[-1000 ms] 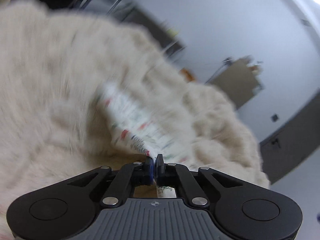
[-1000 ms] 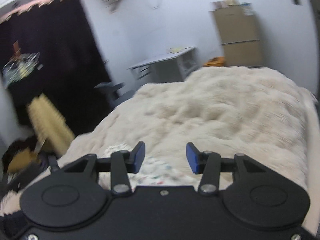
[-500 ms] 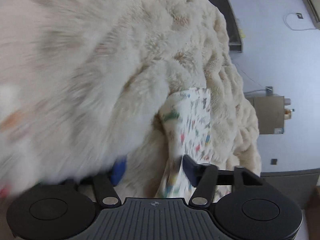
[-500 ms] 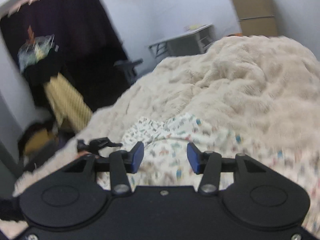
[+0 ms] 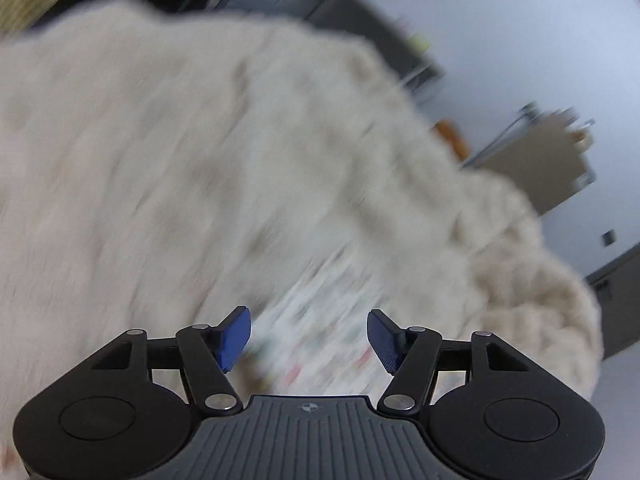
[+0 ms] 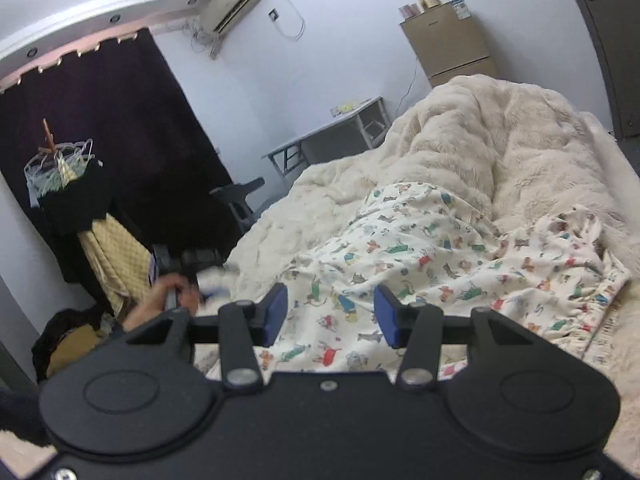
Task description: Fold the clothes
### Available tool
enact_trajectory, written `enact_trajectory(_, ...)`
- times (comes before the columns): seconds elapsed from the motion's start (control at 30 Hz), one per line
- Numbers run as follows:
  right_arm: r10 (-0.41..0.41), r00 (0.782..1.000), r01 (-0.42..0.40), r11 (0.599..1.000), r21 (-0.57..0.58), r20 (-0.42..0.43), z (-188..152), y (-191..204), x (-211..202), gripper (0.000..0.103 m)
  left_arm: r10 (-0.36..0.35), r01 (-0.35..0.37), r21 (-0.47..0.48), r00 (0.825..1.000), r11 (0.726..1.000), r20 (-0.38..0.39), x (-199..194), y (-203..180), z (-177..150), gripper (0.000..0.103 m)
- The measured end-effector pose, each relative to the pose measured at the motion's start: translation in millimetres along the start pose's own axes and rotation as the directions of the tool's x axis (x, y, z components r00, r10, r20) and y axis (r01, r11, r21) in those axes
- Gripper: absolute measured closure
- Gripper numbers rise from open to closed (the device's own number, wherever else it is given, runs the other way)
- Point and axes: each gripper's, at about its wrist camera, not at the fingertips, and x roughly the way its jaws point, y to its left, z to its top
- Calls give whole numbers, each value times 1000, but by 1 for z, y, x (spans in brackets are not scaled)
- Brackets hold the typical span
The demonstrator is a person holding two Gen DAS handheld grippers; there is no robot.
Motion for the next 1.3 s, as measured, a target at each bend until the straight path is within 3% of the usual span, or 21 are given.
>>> enact_trajectory(0.07,-5,1000,5,1000,10,2,-1,-4,-6,55,-95,82,-131,990,988,-102,24,30,-25,47)
enact_trajectory(0.2,-15,1000,15,1000,23,18,0,-14,-10,55,-176,175,-286,984,942,24,43,55,-42,100)
enact_trajectory(0.23,-17,1000,16,1000,27,23,0,-16,-12,55,-176,182,-301,983,936,48,42,54,-44,100)
enact_trajectory(0.33,-18,999,16,999,49,34,-4,-18,-14,55,-130,158,-211,981,965,141,20,28,-51,102)
enact_trajectory(0.4,-7,999,5,999,48,40,-6,-12,-17,55,-198,223,-67,944,972,263,-20,-3,-55,103)
enact_trajectory(0.47,-6,999,5,999,35,52,-6,-7,-20,55,-242,225,88,900,970,364,-55,-28,-58,103)
enact_trajectory(0.5,-1,998,-1,1000,25,57,-5,-3,-22,55,-215,188,108,899,976,382,-65,-33,-58,103)
enact_trajectory(0.57,14,998,-14,1000,10,61,-5,5,-24,55,-119,112,42,924,993,363,-67,-21,-53,103)
enact_trajectory(0.67,28,998,-27,1000,-7,54,-7,11,-24,55,-63,102,-90,930,991,363,-75,28,-48,102)
enact_trajectory(0.7,29,998,-28,1000,-11,51,-6,13,-24,55,-70,118,-131,943,984,324,-70,41,-42,98)
enact_trajectory(0.8,31,999,-30,999,-15,42,-5,15,-23,55,-128,183,-252,967,950,218,-66,89,-37,56)
enact_trajectory(0.9,19,999,-19,1000,-6,31,-3,11,-21,55,-230,258,-351,966,900,121,-15,104,-19,52)
enact_trajectory(0.93,14,1000,-15,1000,3,27,-3,8,-19,55,-212,241,-358,970,902,120,-5,102,-16,59)
enact_trajectory(0.97,9,1000,-10,1000,12,23,-4,4,-18,55,-181,211,-334,976,919,119,-1,95,-13,74)
enact_trajectory(1.0,0,1000,-1,1000,17,21,-3,1,-18,55,-118,151,-277,984,949,131,-3,82,-10,100)
enact_trajectory(1.03,-9,1000,9,1000,22,18,-2,-2,-18,55,-78,115,-202,980,973,183,-13,68,-6,103)
enact_trajectory(1.13,-92,995,91,995,37,25,4,-20,-24,55,-53,23,82,923,996,382,-51,30,8,100)
enact_trajectory(1.2,-133,991,131,990,49,34,6,-28,-30,54,132,-194,132,918,972,375,-53,17,14,85)
enact_trajectory(1.23,-149,989,148,988,46,20,7,-33,-31,53,222,-282,130,909,950,353,-53,14,15,82)
enact_trajectory(1.27,-164,986,164,986,42,4,7,-38,-32,52,278,-329,118,906,937,318,-56,17,17,82)
enact_trajectory(1.3,-180,984,181,983,25,-13,7,-39,-34,52,261,-311,117,911,943,319,-60,18,14,77)
